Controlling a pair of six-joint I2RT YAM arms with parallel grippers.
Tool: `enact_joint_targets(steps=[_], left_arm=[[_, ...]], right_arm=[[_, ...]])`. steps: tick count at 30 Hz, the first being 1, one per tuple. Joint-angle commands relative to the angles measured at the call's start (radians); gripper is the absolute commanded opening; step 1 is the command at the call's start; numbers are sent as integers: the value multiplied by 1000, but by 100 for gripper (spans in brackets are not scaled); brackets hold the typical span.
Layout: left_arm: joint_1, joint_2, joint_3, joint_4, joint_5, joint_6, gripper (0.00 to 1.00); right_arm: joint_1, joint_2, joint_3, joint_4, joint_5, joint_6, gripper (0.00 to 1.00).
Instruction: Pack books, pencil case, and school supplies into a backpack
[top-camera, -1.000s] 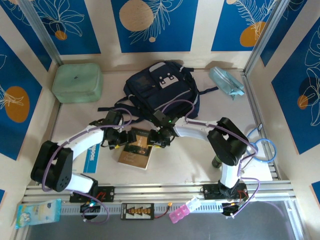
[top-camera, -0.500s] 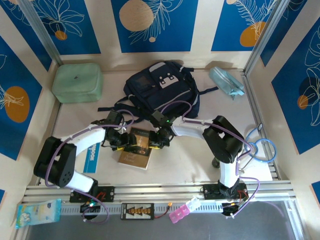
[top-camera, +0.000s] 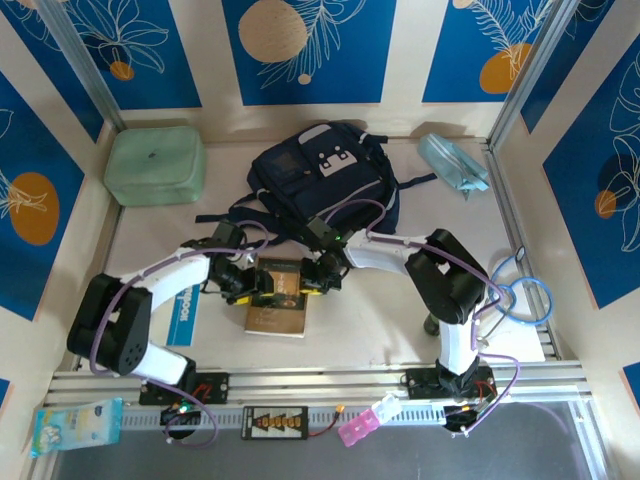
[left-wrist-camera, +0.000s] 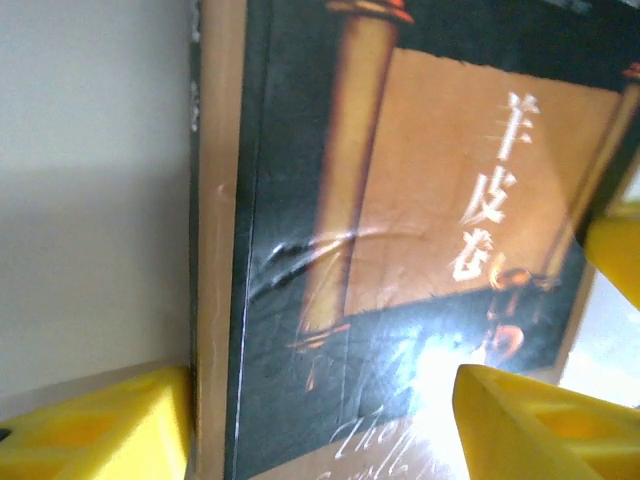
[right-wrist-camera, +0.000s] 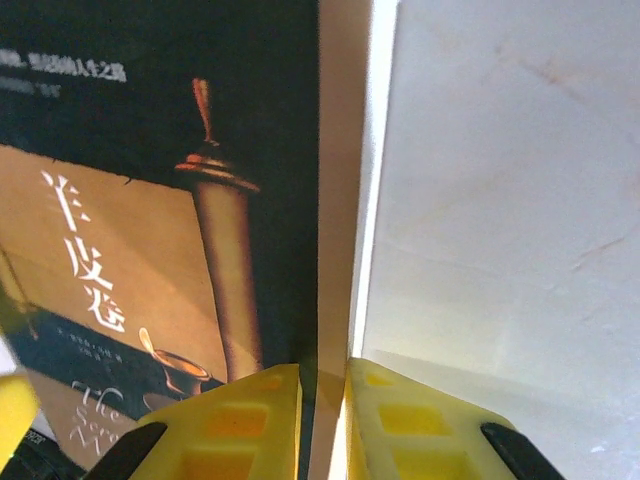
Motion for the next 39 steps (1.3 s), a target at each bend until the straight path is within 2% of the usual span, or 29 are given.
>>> enact_joint_targets(steps=[1, 5, 12, 17, 22, 28, 31, 32, 35, 37, 39], left_arm=[[-4, -63, 64, 18, 222, 12, 64], [-4, -104, 82, -10, 256, 23, 61], [-5, -91, -5, 173, 319, -105, 56], [-5, -62, -14, 185, 303, -128, 50], [-5, -60, 6, 125, 260, -97, 43], [-4, -77, 45, 56, 215, -63, 34], [-4, -93, 49, 55, 202, -65, 23], [-5, -100, 51, 54, 197, -69, 15], [-3, -124, 62, 43, 172, -77, 0], [0, -142, 76, 36, 164, -81, 0], [-1, -166, 98, 31, 157, -85, 0]], right_arm=[[3, 62, -8, -20, 28, -11, 18], [3, 65, -6, -18, 31, -12, 18], [10, 106, 42, -102, 76, -23, 9], [13, 106, 35, -110, 86, -22, 9], [13, 103, 30, -107, 91, -11, 9], [7, 81, 16, -90, 97, -6, 9], [2, 50, -1, -67, 97, -9, 9], [-1, 32, -8, -56, 94, -10, 10], [-12, -44, -36, -13, 98, -17, 13], [-24, -111, -61, 15, 113, -14, 17], [-35, -186, -100, 51, 133, -3, 28]])
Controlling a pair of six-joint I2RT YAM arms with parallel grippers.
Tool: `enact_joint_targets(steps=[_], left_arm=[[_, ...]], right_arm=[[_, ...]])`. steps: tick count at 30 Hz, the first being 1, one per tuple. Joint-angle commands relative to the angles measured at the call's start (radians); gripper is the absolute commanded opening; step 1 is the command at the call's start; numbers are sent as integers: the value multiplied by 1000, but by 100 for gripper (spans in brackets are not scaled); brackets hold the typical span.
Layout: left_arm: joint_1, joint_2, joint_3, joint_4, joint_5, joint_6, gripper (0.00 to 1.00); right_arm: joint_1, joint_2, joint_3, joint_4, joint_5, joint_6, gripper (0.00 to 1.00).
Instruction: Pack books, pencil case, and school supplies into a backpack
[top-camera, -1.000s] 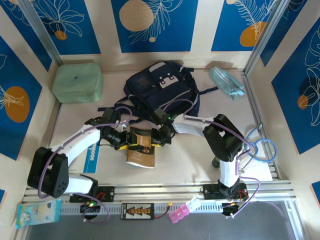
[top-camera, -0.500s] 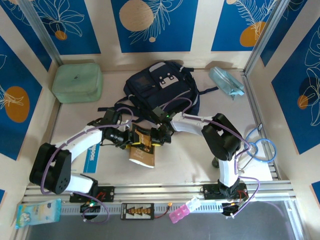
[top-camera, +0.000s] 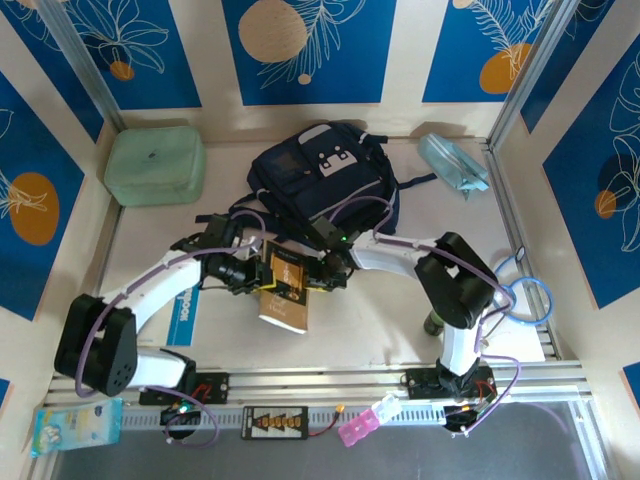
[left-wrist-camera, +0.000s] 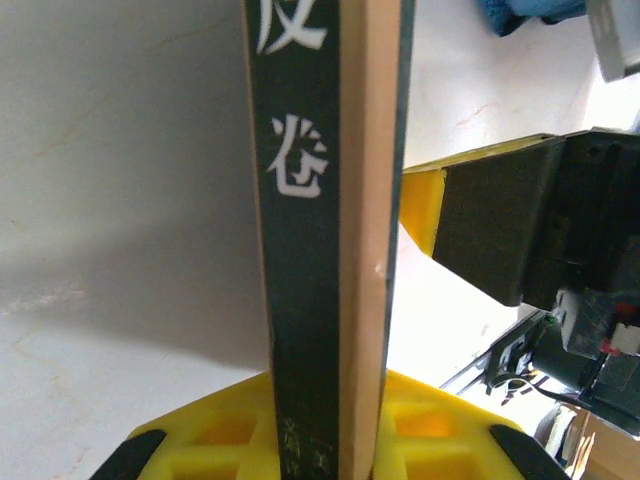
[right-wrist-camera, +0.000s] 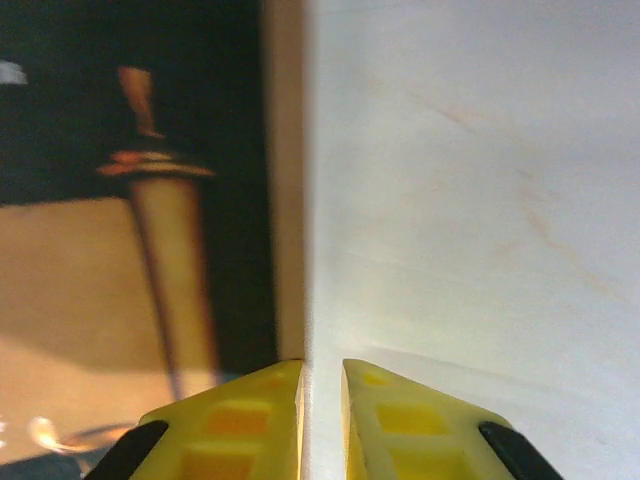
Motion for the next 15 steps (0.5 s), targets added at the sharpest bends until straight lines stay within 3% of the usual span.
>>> enact_joint_targets(steps=[1, 3, 8, 11, 15], left_arm=[[-1, -65, 77, -2, -10, -4, 0], [-1, -94, 106, 9, -12, -20, 0], [-1, -163, 147, 124, -37, -120, 0], [-2, -175, 151, 256, -58, -221, 0], [-5, -146, 169, 402, -133, -355, 0]], right_arm=[[-30, -142, -68, 66, 59, 13, 37], [-59, -227, -126, 134, 43, 19, 54], [-139, -402, -237, 291, -49, 12, 78], [-186, -480, -289, 408, -137, 7, 99], [-232, -569, -340, 540, -203, 67, 99]])
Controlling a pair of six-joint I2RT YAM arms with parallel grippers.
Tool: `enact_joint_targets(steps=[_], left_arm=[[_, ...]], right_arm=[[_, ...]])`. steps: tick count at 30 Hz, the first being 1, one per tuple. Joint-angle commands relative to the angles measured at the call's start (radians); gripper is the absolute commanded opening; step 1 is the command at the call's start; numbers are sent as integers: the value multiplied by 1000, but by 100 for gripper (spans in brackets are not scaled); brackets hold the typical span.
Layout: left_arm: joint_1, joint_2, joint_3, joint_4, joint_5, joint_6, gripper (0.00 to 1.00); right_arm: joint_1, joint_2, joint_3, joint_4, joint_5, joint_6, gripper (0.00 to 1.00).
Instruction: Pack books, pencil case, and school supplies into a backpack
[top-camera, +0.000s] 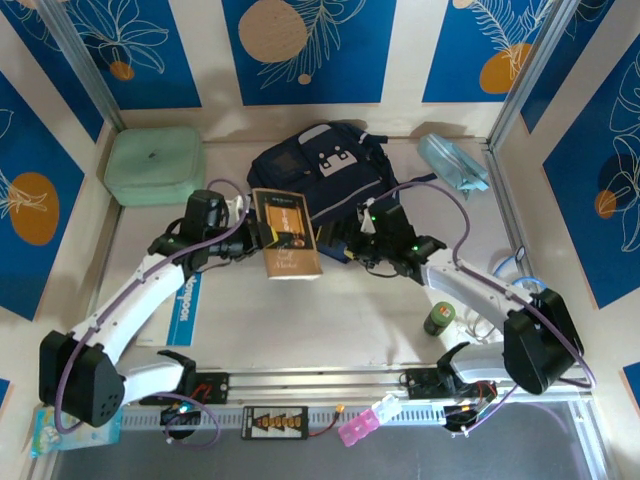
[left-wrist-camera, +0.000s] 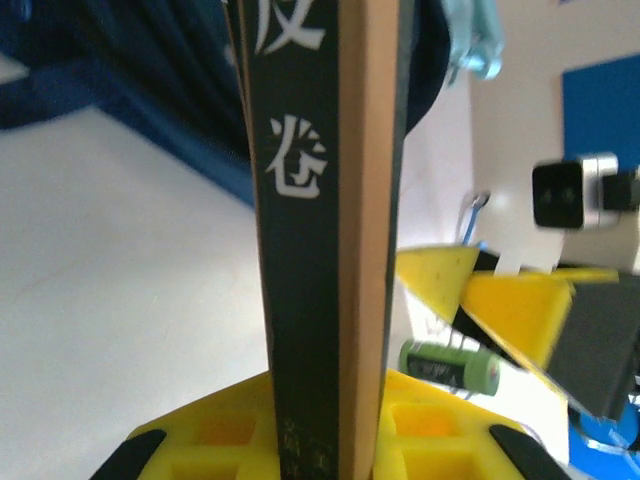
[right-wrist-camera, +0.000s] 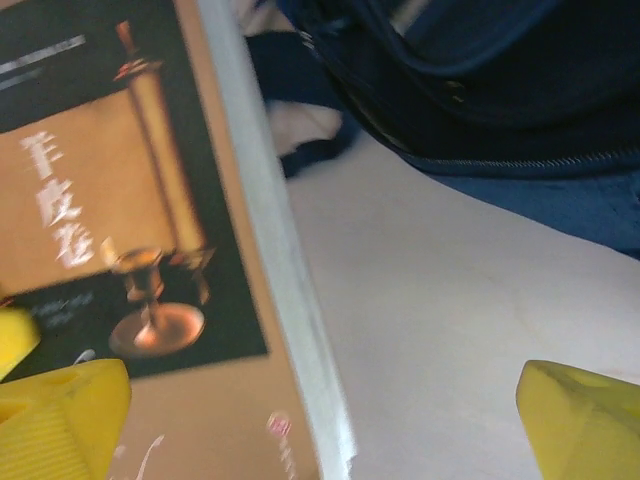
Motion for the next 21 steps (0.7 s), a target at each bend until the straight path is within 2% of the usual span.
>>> enact_joint_targets(steps=[1, 6, 13, 16, 21], left_arm=[[-5, 14, 49, 232, -66, -158, 0], [-44, 75, 69, 450, -209, -277, 0], [-85, 156, 133, 552, -308, -364, 0], [-98, 168, 113, 587, -371, -449, 0], [-116, 189, 115, 650, -419, -513, 0]], right_arm=[[-29, -64, -35, 163, -108, 72, 99], [-64, -109, -79, 329, -140, 311, 99], [-70, -56, -99, 508, -147, 508, 100], [-82, -13, -123, 658, -143, 590, 100], [-90, 88, -122, 827, -160, 688, 99]])
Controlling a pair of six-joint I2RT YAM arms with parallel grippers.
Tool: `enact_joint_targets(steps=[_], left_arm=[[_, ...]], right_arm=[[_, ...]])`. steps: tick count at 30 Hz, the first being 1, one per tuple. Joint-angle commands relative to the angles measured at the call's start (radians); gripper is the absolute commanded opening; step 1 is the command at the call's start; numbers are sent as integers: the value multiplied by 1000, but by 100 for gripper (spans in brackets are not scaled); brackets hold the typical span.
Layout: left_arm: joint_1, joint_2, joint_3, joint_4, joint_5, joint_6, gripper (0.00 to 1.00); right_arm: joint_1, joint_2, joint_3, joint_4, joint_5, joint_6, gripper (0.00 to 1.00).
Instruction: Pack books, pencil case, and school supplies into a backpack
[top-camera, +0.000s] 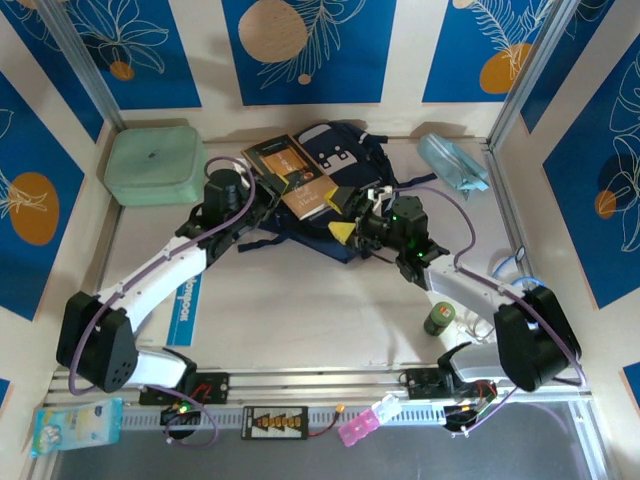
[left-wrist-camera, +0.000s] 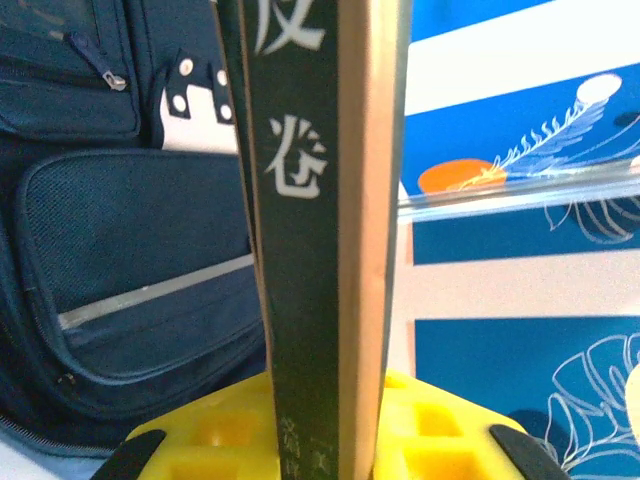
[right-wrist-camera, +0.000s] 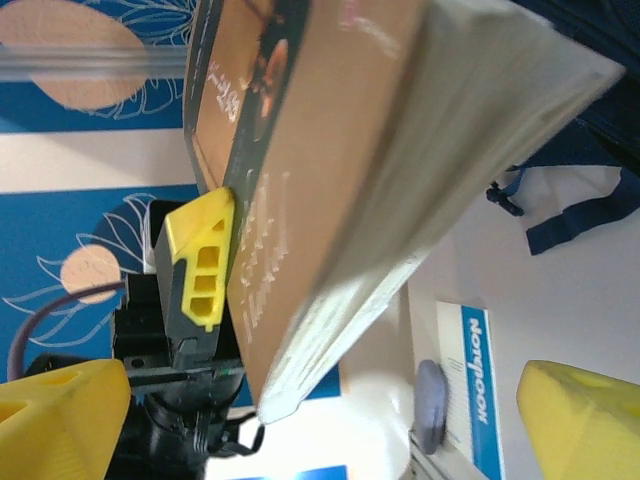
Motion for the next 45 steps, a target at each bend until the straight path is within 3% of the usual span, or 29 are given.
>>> enact_joint_targets(steps=[1, 9, 22, 33, 41, 45], left_arm=[[-22, 4, 39, 144, -64, -76, 0], [-49, 46, 33, 245, -85, -171, 0], [-65, 31, 1, 271, -142, -177, 0], [-64, -12, -52, 233, -183, -161, 0], [-64, -7, -51, 220, -165, -149, 0], [-68, 11, -44, 241, -130, -161, 0]], right_arm=[[-3, 54, 4, 190, -26, 113, 99], [39, 144, 54, 344, 76, 189, 98], [66, 328, 89, 747, 206, 330, 90], [9, 247, 21, 736, 228, 273, 74], [11, 207, 7, 609, 221, 229, 57], [17, 204, 46, 511, 201, 210, 55]])
